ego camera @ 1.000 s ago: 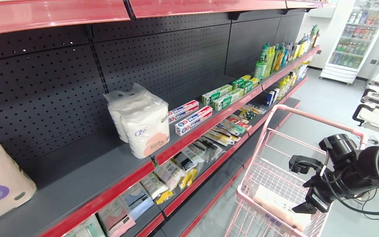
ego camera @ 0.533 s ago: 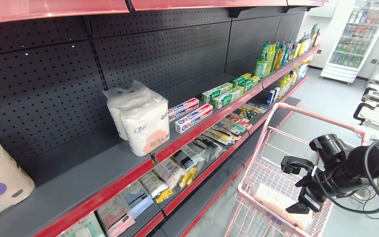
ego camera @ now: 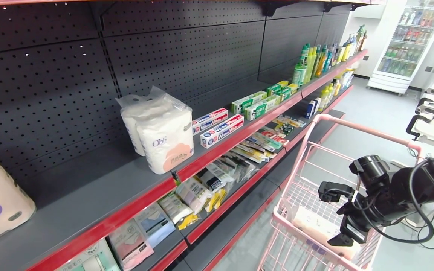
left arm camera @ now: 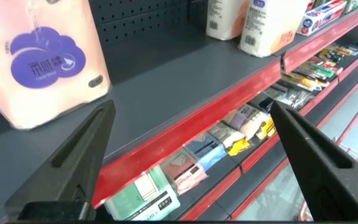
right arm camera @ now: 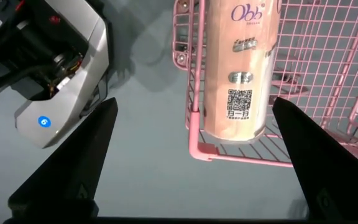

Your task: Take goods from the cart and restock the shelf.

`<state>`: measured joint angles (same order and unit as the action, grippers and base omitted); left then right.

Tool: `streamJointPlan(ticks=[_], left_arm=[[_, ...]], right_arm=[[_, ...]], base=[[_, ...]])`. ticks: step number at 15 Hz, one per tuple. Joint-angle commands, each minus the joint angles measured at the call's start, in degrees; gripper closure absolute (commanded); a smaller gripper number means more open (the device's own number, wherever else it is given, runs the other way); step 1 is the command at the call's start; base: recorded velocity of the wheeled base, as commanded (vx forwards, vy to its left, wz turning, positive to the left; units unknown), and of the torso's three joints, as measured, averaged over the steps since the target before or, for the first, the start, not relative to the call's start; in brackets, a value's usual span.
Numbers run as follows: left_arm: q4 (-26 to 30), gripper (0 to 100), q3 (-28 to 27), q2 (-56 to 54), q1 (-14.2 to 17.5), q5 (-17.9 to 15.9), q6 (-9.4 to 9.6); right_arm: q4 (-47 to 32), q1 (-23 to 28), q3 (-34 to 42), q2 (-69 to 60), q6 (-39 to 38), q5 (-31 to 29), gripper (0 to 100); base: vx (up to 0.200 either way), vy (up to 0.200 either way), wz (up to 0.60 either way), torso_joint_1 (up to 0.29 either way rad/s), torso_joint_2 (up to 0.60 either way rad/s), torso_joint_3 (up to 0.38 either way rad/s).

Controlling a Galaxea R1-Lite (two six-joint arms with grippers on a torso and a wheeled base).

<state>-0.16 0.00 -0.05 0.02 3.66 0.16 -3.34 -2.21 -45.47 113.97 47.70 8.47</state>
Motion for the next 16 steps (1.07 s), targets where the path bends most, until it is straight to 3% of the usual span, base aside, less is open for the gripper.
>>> streamJointPlan(ticks=[1, 16], left_arm=[[0.0, 0, 0.0, 0.0, 0.1, 0.0, 0.02], [0.0, 0, 0.0, 0.0, 0.1, 0.0, 0.02]], right_arm=[[0.0, 0.4, -0.1, 0.3, 0.7, 0.0, 0], [-0.1, 0.9, -10.3, 4.8, 2.7, -0.8, 0]], base=[[0.000, 0.000, 0.00, -0.149, 0.31, 0.173], [0.000, 0.000, 0.00, -0.138, 0.31, 0.162]])
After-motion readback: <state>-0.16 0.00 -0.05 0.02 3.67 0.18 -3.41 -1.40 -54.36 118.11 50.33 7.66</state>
